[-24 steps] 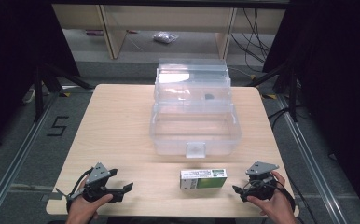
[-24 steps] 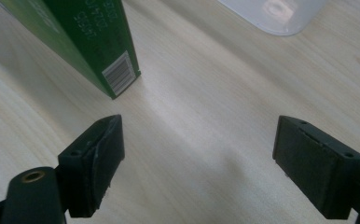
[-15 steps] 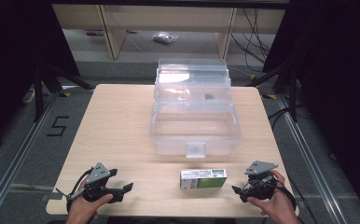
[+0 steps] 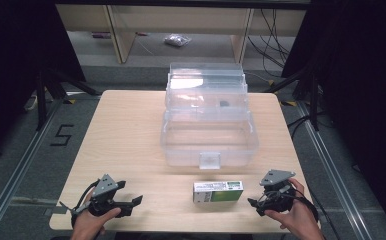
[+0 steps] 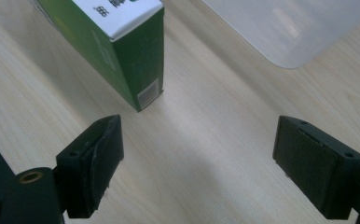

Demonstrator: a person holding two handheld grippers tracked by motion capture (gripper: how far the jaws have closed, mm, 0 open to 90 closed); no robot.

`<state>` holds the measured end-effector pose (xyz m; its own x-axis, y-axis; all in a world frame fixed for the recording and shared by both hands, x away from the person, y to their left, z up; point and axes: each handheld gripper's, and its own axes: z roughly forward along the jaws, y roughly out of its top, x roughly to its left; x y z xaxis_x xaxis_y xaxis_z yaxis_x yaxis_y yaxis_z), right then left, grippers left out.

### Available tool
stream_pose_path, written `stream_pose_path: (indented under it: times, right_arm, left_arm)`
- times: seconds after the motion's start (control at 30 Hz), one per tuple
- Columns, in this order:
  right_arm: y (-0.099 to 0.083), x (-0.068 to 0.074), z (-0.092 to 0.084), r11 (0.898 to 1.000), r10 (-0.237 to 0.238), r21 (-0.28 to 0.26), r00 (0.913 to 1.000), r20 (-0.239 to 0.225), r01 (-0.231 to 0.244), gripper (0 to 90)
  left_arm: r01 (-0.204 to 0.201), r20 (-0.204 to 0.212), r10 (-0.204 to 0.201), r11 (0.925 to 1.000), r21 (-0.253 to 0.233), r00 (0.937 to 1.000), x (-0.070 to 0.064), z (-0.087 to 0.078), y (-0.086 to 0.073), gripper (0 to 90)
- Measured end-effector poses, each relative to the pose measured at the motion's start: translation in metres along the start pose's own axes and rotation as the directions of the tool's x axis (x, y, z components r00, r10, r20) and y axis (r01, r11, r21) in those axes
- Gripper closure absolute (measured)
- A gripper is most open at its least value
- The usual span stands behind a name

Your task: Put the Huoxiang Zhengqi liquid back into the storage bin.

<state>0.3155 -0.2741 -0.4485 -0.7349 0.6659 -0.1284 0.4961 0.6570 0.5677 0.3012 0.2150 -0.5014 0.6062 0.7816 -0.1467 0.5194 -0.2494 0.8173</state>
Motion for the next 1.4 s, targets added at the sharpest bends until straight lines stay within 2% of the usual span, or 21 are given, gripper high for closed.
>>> stream_pose_path:
  times: [0.1,0.13,0.17,0.2,0.37,0.53,0.57,0.6,0.63,0.67,0.73,0.83,0.9,1.0,1.03,1.07,1.1,1.13,1.27,1.37,1.4]
  right_arm:
    - [0.002,0.002,0.001,1.000,-0.002,-0.011,1.0000,0.004,0.002,17.2]
    - [0.004,0.001,-0.002,1.000,-0.018,0.008,0.9998,-0.003,0.018,17.2]
    - [0.005,0.004,-0.003,1.000,0.006,0.024,0.9999,-0.012,-0.006,17.2]
    - [0.008,0.003,-0.002,1.000,-0.023,0.005,0.9996,0.015,0.023,16.8]
    - [0.013,0.003,-0.003,0.999,-0.050,0.018,0.9987,0.000,0.050,16.9]
    - [0.018,0.006,-0.004,0.998,-0.044,0.036,0.9990,0.001,0.044,16.9]
    - [0.020,0.005,-0.004,0.997,-0.060,0.039,0.9981,-0.010,0.061,17.0]
    - [0.021,0.006,-0.004,0.997,-0.065,0.028,0.9979,0.003,0.065,16.9]
    - [0.023,0.005,-0.005,0.997,-0.067,0.049,0.9978,-0.002,0.067,17.0]
    - [0.025,0.006,-0.003,0.996,-0.084,0.025,0.9965,-0.001,0.084,16.9]
    - [0.030,0.007,-0.006,0.995,-0.075,0.059,0.9971,-0.009,0.075,17.0]
    - [0.034,0.008,-0.004,0.995,-0.087,0.039,0.9962,-0.004,0.087,16.9]
    - [0.038,0.007,-0.006,0.992,-0.106,0.067,0.9942,-0.016,0.107,16.9]
    - [0.043,0.008,-0.008,0.989,-0.132,0.068,0.9911,-0.016,0.133,16.9]
    - [0.045,0.010,-0.007,0.991,-0.120,0.055,0.9928,0.000,0.120,16.8]
    - [0.047,0.010,-0.009,0.990,-0.121,0.074,0.9926,-0.012,0.121,16.8]
    - [0.050,0.010,-0.009,0.985,-0.156,0.070,0.9875,-0.024,0.157,16.8]
    - [0.052,0.012,-0.010,0.987,-0.144,0.072,0.9893,-0.021,0.146,16.8]
    - [0.059,0.017,-0.010,0.983,-0.164,0.078,0.9858,-0.034,0.167,16.8]
    - [0.064,0.019,-0.008,0.976,-0.204,0.072,0.9775,-0.053,0.208,16.8]
    - [0.065,0.022,-0.008,0.977,-0.193,0.078,0.9798,-0.053,0.197,16.9]
  left_arm:
    - [-0.001,0.001,0.001,1.0000,0.000,1.0000,0.000,0.000,0.000,15.2]
    - [0.000,0.001,0.000,1.0000,-0.001,1.0000,0.000,0.000,0.000,15.2]
    - [0.000,0.000,0.000,1.0000,-0.001,1.0000,0.000,0.000,0.000,15.2]
    - [0.000,0.000,0.000,1.0000,-0.001,1.0000,0.000,0.000,0.000,15.2]
    - [0.000,0.001,0.000,1.0000,-0.001,1.0000,0.000,0.000,0.000,15.2]
    - [0.000,0.001,0.000,1.0000,-0.001,1.0000,0.000,0.000,0.000,15.2]
    - [0.001,0.001,-0.001,1.0000,-0.001,1.0000,0.000,0.000,0.000,15.2]
    - [0.001,0.001,-0.001,1.0000,-0.001,1.0000,0.000,0.000,0.000,15.2]
    - [0.001,0.001,-0.001,1.0000,-0.001,1.0000,0.000,0.000,0.000,15.2]
    - [0.000,0.001,0.000,1.0000,-0.001,1.0000,0.000,0.000,0.000,15.2]
    - [0.001,0.001,-0.001,1.0000,-0.002,1.0000,0.000,0.000,0.000,15.2]
    - [0.001,0.001,-0.001,1.0000,-0.002,1.0000,0.000,0.000,0.000,15.2]
    - [0.001,0.000,-0.001,1.0000,-0.003,1.0000,0.000,0.000,0.000,15.2]
    - [-0.001,0.000,0.001,1.0000,-0.003,1.0000,0.000,0.000,0.000,15.2]
    - [0.000,0.001,0.000,1.0000,-0.003,1.0000,0.000,0.000,0.000,15.2]
    - [-0.001,0.001,0.001,1.0000,-0.003,1.0000,0.000,0.000,0.000,15.2]
    - [-0.001,0.001,0.001,1.0000,-0.003,1.0000,0.000,0.000,0.000,15.2]
    - [0.000,0.000,0.000,1.0000,-0.003,1.0000,0.000,0.000,0.000,15.2]
    - [-0.002,0.000,0.002,1.0000,-0.002,1.0000,0.000,0.000,0.000,15.2]
    - [0.001,0.001,-0.001,1.0000,-0.003,1.0000,0.000,0.000,0.000,15.2]
    - [0.001,0.000,-0.001,1.0000,-0.001,1.0000,0.000,0.000,0.000,15.2]
